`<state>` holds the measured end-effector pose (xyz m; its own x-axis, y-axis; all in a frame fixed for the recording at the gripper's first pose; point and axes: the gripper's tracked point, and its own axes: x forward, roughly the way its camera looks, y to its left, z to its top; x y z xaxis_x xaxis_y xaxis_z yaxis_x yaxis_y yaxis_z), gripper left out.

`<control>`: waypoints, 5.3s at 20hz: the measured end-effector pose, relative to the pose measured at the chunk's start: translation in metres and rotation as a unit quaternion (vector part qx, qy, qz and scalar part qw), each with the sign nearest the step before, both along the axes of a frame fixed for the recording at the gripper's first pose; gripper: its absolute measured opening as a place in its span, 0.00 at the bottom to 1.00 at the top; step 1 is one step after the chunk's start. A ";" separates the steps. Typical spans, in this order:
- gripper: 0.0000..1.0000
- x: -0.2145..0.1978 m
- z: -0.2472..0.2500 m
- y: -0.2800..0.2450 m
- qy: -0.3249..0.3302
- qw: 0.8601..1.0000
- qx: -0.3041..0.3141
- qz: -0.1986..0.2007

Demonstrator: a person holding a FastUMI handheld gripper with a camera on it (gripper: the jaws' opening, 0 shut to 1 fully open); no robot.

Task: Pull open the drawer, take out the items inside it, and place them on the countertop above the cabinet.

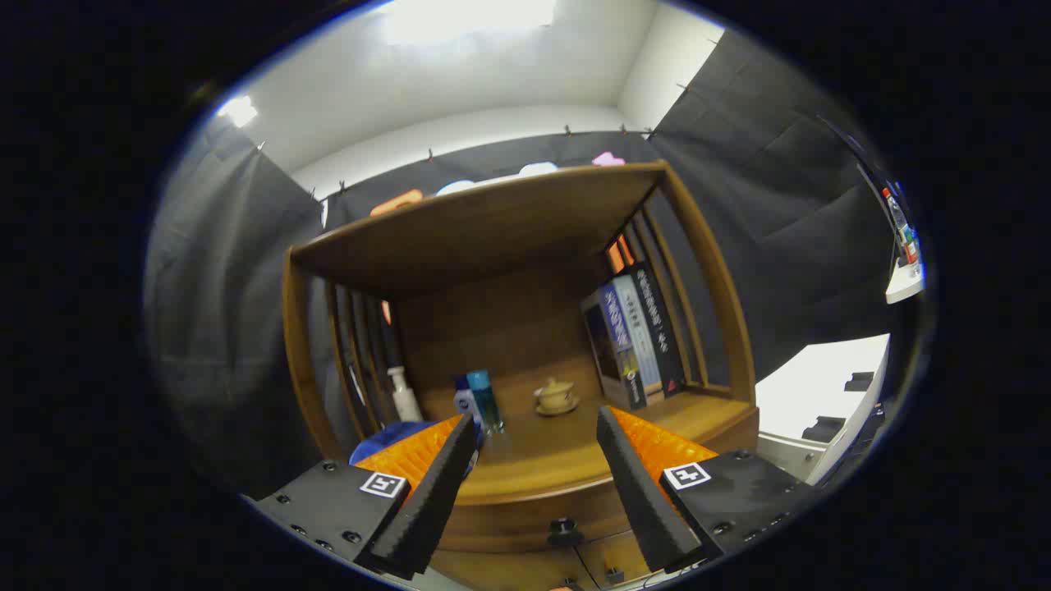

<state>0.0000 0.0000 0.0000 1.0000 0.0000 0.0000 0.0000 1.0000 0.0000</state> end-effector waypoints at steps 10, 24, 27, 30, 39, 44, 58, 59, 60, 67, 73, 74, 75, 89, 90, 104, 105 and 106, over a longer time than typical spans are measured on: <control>0.98 -0.014 -0.035 0.001 0.020 0.998 -0.052 -0.001; 0.98 -0.031 -0.029 0.006 0.002 0.998 -0.061 0.019; 0.98 -0.033 -0.040 0.001 0.012 0.998 -0.053 0.014; 0.98 -0.032 -0.042 -0.001 0.010 0.998 -0.054 0.011; 0.98 -0.013 -0.089 -0.012 0.046 0.997 -0.066 0.015; 0.98 -0.006 -0.127 -0.024 0.083 0.994 -0.073 0.010; 0.75 0.029 -0.186 -0.042 0.147 0.987 -0.059 0.006; 0.71 0.032 -0.189 -0.044 0.152 0.987 -0.059 0.003; 0.67 0.035 -0.192 -0.049 0.156 0.986 -0.062 -0.004; 0.45 0.028 -0.193 -0.052 0.170 0.984 -0.053 -0.009; 0.42 -0.009 -0.188 -0.051 0.180 0.982 -0.055 -0.008; 0.42 -0.017 -0.185 -0.051 0.180 0.982 -0.058 -0.007; 0.42 -0.025 -0.184 -0.052 0.181 0.981 -0.063 -0.007; 0.42 -0.095 -0.178 -0.050 0.216 0.972 -0.088 -0.009; 0.42 -0.097 -0.175 -0.049 0.212 0.973 -0.090 -0.009; 0.42 -0.145 -0.175 -0.048 0.248 0.963 -0.102 -0.009; 0.42 -0.149 -0.175 -0.048 0.249 0.963 -0.102 -0.007; 0.42 -0.153 -0.175 -0.048 0.250 0.963 -0.101 -0.005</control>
<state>-0.1535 -0.0475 -0.1751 0.8745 -0.0610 -0.4813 -0.0405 0.9794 -0.1977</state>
